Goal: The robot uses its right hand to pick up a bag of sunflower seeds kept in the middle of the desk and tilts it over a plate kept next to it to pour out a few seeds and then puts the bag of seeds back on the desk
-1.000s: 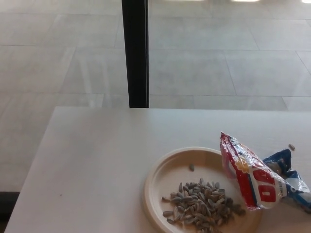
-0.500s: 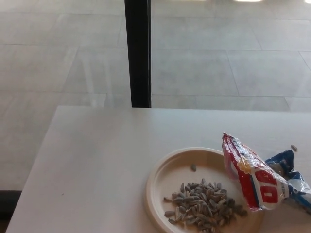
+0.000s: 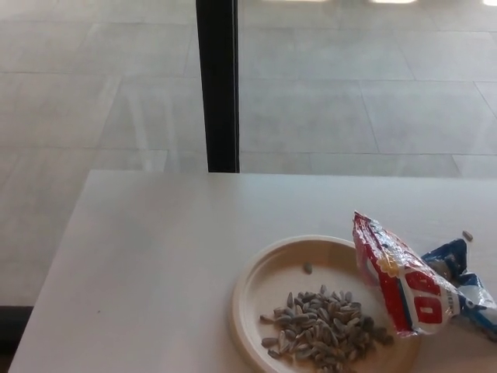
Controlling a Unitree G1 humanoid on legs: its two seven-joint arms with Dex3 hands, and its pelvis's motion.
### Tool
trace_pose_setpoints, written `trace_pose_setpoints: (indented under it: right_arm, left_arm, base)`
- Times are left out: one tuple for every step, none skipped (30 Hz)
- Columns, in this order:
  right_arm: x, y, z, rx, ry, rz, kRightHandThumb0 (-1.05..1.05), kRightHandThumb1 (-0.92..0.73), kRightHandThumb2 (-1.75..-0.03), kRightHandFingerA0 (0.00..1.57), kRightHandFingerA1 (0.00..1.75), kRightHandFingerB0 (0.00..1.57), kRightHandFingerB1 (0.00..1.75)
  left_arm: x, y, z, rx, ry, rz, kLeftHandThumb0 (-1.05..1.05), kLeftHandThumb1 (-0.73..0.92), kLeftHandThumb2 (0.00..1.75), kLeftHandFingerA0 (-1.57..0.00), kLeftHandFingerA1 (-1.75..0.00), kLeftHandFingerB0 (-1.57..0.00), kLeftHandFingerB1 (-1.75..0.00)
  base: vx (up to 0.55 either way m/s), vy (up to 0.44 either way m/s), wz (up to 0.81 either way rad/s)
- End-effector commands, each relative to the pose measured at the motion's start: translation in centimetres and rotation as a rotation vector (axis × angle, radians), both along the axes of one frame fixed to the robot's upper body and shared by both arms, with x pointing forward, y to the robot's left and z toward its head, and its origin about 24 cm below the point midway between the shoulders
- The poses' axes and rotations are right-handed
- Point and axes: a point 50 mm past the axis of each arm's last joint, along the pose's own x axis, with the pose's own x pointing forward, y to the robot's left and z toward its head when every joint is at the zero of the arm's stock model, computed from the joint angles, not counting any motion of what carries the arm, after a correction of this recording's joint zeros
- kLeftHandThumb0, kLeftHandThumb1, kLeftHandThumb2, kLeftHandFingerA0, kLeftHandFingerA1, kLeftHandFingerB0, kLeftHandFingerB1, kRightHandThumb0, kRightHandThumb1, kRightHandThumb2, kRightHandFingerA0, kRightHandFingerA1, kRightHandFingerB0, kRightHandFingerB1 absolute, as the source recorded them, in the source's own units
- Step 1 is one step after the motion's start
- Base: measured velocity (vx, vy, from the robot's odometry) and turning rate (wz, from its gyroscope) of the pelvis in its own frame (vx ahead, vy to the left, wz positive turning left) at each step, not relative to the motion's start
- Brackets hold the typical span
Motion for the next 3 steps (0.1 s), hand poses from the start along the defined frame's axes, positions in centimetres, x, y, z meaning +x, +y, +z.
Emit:
trace_pose_setpoints:
  right_arm:
    - [-0.70, -0.67, 0.52, -0.003, -0.011, -0.045, -0.92, -0.67, -0.62, 0.34, 0.92, 0.00, 0.55]
    - [-0.66, -0.50, 0.32, -0.003, 0.011, -0.055, -0.98, -0.55, -0.96, 0.39, 0.82, 0.01, 0.44]
    - [-0.66, -0.50, 0.32, -0.003, 0.011, -0.055, -0.98, -0.55, -0.96, 0.39, 0.82, 0.01, 0.44]
  left_arm:
    - [-0.49, 0.44, 0.26, -0.006, -0.003, 0.057, -0.73, 0.74, 0.62, -0.37, -0.54, -0.27, -0.39]
    - [-1.13, 0.72, 0.50, 0.013, 0.019, 0.039, -0.75, 0.76, 0.62, -0.37, -0.52, -0.27, -0.38]
    - [-1.13, 0.72, 0.50, 0.013, 0.019, 0.039, -0.75, 0.76, 0.62, -0.37, -0.52, -0.27, -0.38]
  base:
    - [0.00, 0.000, 0.00]
    - [0.00, 0.000, 0.00]
    - [0.00, 0.000, 0.00]
